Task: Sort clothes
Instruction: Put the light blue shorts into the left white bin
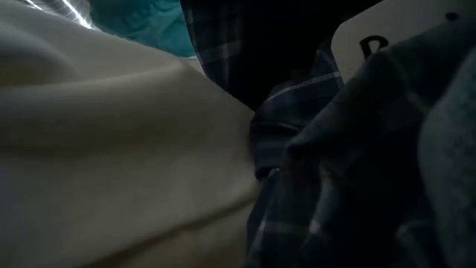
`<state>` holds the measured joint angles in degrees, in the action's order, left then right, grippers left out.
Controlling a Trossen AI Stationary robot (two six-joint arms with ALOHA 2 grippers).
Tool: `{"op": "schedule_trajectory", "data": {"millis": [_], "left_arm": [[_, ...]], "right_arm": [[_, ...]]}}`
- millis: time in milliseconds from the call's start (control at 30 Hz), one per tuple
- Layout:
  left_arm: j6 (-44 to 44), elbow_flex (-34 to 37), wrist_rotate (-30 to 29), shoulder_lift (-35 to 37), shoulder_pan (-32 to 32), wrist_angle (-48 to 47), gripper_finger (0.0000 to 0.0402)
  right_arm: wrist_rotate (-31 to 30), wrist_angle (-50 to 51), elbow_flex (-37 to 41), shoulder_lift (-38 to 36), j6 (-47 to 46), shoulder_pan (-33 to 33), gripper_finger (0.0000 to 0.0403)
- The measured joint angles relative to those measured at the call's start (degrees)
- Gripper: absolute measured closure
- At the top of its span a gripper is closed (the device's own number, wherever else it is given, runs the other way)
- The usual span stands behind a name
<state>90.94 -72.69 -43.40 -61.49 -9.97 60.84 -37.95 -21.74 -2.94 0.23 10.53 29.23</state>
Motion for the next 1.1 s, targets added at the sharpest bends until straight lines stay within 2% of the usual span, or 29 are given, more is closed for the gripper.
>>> {"op": "schedule_trajectory", "data": {"millis": [233,400,833,1100], "left_arm": [[-0.77,-1.13,0.14,0.00,5.08,-0.45,0.0389],[-7.02,-1.13,-0.15,-0.06,10.81,-6.02,0.0389],[-37.72,-1.13,-0.18,-0.21,28.17,-36.07,0.0389],[-55.10,-1.13,-0.14,-0.30,33.49,-53.17,0.0389]], "right_arm": [[-0.01,-0.54,0.00,0.00,-0.24,0.00,0.0221],[0.00,-0.54,0.00,0.00,-0.20,0.00,0.0221],[-0.04,-0.28,0.07,0.02,1.50,0.00,0.0221],[-0.02,0.00,0.07,0.02,1.70,0.00,0.0221]]}}
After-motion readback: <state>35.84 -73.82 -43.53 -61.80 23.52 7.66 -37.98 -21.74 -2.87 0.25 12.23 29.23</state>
